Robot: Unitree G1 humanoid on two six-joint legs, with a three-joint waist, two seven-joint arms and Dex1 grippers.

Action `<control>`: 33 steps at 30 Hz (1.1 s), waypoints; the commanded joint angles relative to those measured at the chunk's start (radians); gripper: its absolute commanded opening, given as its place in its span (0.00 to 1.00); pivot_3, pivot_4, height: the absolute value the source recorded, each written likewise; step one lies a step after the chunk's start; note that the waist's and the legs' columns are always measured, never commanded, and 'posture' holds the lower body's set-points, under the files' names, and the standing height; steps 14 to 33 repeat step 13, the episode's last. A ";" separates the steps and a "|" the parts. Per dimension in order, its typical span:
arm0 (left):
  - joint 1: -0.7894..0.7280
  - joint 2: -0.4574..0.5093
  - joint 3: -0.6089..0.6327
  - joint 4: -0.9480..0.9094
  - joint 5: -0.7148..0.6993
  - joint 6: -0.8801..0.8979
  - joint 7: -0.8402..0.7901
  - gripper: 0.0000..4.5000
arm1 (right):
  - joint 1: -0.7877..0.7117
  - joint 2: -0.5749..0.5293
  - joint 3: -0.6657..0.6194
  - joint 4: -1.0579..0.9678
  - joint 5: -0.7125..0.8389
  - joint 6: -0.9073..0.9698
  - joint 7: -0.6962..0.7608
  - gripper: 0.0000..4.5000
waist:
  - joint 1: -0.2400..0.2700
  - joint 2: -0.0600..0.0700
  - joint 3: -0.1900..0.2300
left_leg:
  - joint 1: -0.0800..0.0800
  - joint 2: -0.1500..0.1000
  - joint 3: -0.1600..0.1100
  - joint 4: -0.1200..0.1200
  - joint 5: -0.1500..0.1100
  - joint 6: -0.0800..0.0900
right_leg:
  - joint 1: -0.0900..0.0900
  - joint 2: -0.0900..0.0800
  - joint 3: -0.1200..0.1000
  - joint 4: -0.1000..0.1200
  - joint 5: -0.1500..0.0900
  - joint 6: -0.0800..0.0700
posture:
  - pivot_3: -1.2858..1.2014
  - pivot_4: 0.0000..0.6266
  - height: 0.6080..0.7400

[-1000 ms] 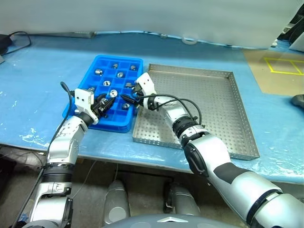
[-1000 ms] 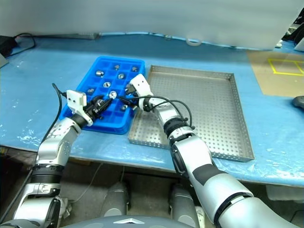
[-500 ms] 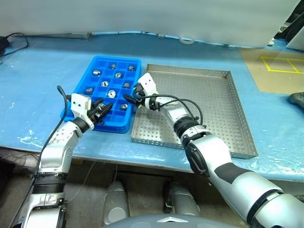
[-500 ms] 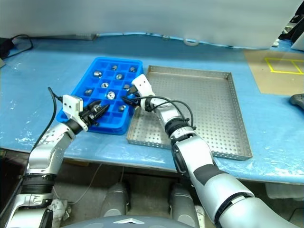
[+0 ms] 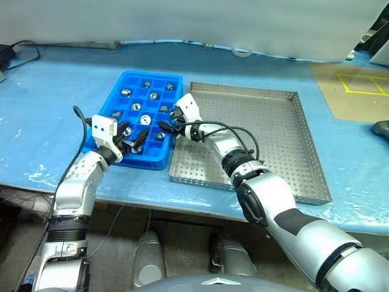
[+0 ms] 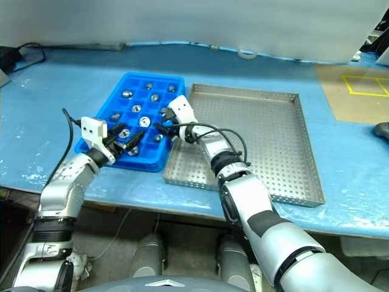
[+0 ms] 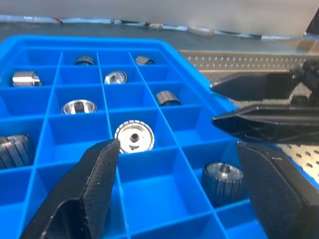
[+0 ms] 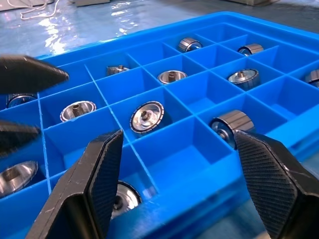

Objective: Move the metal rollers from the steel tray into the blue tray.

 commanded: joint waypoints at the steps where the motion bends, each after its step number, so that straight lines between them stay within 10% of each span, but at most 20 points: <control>1: 0.002 0.019 0.045 -0.082 -0.039 -0.012 -0.017 0.91 | 0.021 -0.027 -0.033 -0.079 0.067 0.012 0.142 0.83 | 0.000 0.000 0.000 | 0.000 0.000 0.000 0.000 0.000 0.000 | 0.000 0.000 0.000 0.000 0.000 0.000 | 0.51 0.24 1.00; 7: 0.018 0.016 0.013 -0.129 -0.038 -0.025 -0.058 1.00 | 0.080 -0.145 -0.062 -0.159 0.117 0.089 0.303 1.00 | 0.003 0.000 0.000 | 0.000 0.000 0.000 0.000 0.000 0.001 | 0.000 0.000 0.000 0.000 0.000 0.000 | 0.50 0.24 1.00; 33: -0.021 0.000 -0.040 -0.069 0.000 -0.054 -0.081 1.00 | 0.146 -0.268 -0.103 -0.260 0.184 0.193 0.396 1.00 | 0.001 0.000 0.000 | 0.000 0.000 0.000 0.003 -0.001 0.001 | 0.001 0.000 0.000 0.000 0.000 0.000 | 0.49 0.24 1.00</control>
